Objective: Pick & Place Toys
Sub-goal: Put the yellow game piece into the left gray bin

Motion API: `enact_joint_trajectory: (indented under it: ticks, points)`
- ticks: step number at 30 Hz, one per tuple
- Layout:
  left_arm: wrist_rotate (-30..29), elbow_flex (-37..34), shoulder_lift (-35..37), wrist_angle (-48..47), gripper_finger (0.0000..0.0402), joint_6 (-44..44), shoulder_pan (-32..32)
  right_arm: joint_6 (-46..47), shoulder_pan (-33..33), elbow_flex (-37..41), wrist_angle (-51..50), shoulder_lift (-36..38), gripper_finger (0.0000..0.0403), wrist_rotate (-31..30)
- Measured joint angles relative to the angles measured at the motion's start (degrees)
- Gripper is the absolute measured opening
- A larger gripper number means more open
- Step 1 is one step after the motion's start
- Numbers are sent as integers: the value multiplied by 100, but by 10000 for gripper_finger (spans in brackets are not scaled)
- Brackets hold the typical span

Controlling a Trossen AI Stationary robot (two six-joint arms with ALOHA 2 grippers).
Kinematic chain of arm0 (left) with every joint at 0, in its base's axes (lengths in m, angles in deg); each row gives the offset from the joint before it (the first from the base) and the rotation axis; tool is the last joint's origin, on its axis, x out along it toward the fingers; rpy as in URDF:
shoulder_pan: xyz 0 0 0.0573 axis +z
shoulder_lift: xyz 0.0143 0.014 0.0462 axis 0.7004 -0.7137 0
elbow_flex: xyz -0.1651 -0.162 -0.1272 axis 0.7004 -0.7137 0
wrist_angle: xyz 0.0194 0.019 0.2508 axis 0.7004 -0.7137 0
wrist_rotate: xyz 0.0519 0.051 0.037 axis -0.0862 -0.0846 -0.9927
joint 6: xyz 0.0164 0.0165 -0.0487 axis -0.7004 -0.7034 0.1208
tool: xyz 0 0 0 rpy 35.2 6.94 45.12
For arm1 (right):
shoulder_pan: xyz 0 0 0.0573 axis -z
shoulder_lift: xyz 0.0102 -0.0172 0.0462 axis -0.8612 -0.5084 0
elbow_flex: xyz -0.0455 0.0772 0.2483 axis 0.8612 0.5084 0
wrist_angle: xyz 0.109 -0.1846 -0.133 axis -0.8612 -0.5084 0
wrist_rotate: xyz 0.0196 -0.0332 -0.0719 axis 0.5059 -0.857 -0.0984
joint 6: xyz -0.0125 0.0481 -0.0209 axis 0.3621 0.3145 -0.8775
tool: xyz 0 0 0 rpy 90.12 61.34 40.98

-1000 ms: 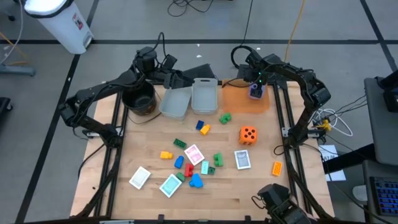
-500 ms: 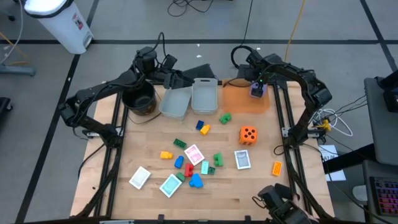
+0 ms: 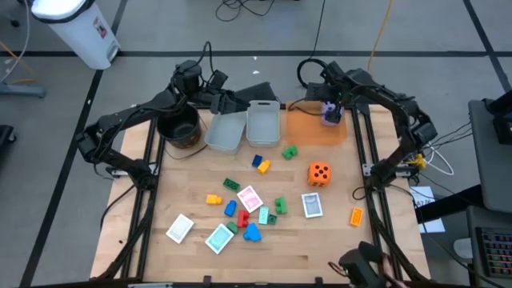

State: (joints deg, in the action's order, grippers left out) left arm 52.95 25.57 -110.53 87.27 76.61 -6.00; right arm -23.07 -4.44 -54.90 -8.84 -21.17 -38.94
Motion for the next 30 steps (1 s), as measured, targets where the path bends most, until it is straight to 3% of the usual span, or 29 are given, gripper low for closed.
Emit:
enact_joint_trajectory:
  ticks: [8,12,17,30]
  points:
    - [-160,0,2,794,390,395,-19,1487,-735,2,645,970,393,124]
    - [-188,0,5,1441,390,750,-3,2570,-1108,2,1432,1479,393,513]
    - [-193,0,119,1664,390,991,20,3643,-1476,2,2584,1946,393,501]
    - [-355,0,682,1645,390,1153,-35,4634,-1922,2,4647,2017,393,490]
